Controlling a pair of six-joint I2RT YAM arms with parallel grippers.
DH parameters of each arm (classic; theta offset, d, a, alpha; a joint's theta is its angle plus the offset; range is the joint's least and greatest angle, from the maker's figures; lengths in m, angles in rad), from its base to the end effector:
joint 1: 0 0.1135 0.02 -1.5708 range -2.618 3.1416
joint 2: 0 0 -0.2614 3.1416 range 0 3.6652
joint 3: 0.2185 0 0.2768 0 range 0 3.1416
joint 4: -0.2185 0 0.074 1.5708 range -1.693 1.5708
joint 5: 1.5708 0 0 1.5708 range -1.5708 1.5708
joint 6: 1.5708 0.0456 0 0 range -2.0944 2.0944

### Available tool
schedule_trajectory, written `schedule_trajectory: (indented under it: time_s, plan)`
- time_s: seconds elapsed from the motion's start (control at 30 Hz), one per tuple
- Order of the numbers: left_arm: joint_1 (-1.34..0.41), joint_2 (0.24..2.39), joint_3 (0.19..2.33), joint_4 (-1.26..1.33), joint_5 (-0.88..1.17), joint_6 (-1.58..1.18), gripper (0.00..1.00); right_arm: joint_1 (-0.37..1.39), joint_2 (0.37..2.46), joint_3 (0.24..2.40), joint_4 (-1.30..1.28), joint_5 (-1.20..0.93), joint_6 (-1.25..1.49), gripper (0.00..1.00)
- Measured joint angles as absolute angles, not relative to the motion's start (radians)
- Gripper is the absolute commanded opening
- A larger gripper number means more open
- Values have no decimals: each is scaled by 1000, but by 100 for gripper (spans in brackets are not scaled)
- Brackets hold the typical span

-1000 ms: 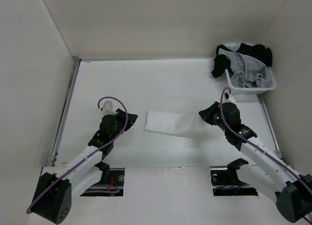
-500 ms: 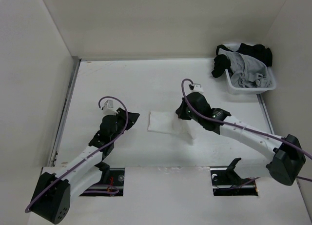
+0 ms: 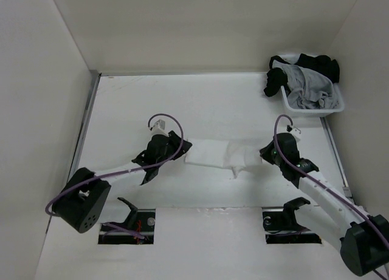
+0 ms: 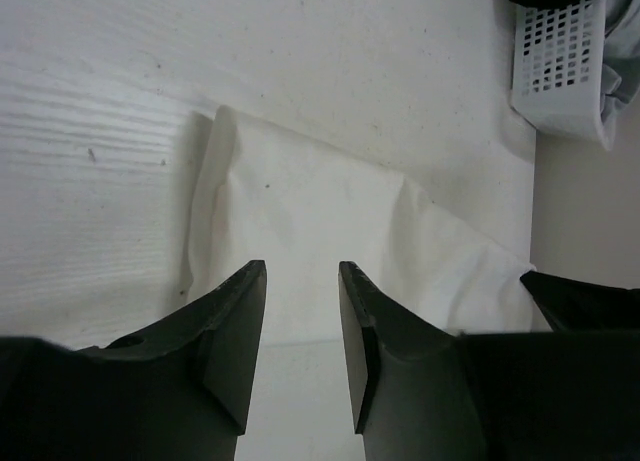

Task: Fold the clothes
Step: Fold the tank top

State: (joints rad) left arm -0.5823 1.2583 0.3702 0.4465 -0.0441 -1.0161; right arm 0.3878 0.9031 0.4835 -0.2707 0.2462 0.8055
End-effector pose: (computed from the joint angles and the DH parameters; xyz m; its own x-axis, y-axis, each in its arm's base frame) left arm 0.2222 -0.1439 0.1393 -0.6267 -0.6041 -0.4922 -0.0316 0.6508 -0.7586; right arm 0.2084 0.0731 0.1882 -0.5474 0.5319 -0.6461 0.2916 0.8449 0.4486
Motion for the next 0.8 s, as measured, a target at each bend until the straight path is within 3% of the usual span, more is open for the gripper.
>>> schedule_trajectory:
  time_s: [0.13, 0.4, 0.8]
  plan:
    - [-591, 1345, 428, 443, -78, -969, 42, 310, 876, 443, -246, 173, 809, 0]
    - [-665, 1286, 435, 283, -207, -900, 38, 301, 906, 477, -179, 91, 777, 0]
    - [-746, 1260, 407, 131, -214, -937, 36, 302, 915, 478, -141, 54, 764, 0]
